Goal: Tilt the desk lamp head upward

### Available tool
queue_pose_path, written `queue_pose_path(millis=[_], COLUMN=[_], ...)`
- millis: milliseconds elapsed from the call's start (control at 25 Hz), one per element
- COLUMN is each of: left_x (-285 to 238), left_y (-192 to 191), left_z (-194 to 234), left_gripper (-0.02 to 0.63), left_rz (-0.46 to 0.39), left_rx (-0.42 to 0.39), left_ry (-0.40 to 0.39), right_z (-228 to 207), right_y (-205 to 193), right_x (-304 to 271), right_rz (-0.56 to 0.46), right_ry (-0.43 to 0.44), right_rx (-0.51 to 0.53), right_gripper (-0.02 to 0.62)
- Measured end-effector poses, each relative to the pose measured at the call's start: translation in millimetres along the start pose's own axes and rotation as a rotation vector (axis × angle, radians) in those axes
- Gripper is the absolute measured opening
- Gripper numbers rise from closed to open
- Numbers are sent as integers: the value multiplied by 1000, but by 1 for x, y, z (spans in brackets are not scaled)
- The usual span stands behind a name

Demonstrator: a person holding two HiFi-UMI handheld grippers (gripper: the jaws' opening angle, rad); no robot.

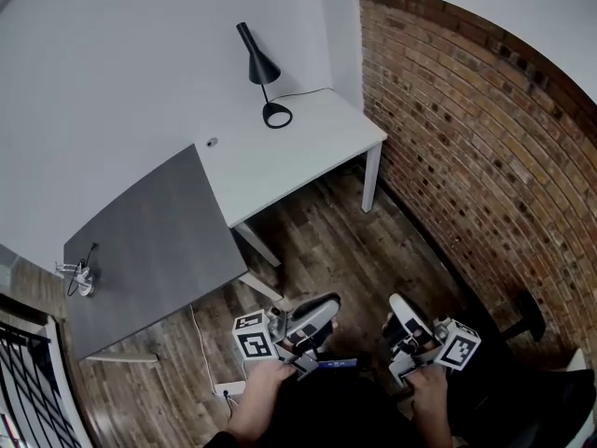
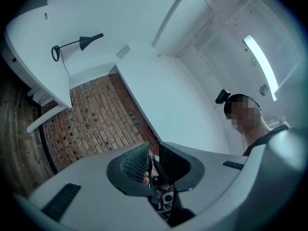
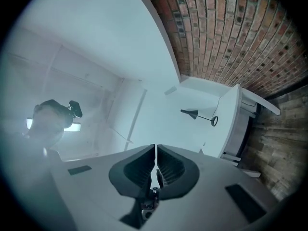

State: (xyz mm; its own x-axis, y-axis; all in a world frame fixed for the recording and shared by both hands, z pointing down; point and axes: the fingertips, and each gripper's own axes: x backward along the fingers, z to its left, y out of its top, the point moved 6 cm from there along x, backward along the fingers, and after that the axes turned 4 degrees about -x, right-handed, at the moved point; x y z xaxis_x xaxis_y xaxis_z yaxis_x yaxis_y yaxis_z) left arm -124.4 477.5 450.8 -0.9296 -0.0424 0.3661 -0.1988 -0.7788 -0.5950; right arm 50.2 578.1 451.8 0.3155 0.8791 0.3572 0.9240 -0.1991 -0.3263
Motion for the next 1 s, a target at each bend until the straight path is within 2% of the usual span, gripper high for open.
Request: queue_pose_path(millis=[240, 480, 640, 1000], left_x=[-20, -56, -77, -105], left_y=[10, 32, 64, 150], left_z=[29, 77, 117, 188], left_gripper=[64, 64, 64, 63], left_rz=[-9, 17, -4, -94], left_rx=[19, 55, 86, 132], left_ry=[12, -51, -77, -152], right_z=[-15, -43, -58, -81], right_y=[12, 46, 77, 122], right_x=[-12, -29, -58, -157], right_rz=[16, -19, -38, 29], right_ry=[-4, -40, -65, -111], right_rx=[-10, 27, 62, 135], right_gripper=[17, 17, 17, 17])
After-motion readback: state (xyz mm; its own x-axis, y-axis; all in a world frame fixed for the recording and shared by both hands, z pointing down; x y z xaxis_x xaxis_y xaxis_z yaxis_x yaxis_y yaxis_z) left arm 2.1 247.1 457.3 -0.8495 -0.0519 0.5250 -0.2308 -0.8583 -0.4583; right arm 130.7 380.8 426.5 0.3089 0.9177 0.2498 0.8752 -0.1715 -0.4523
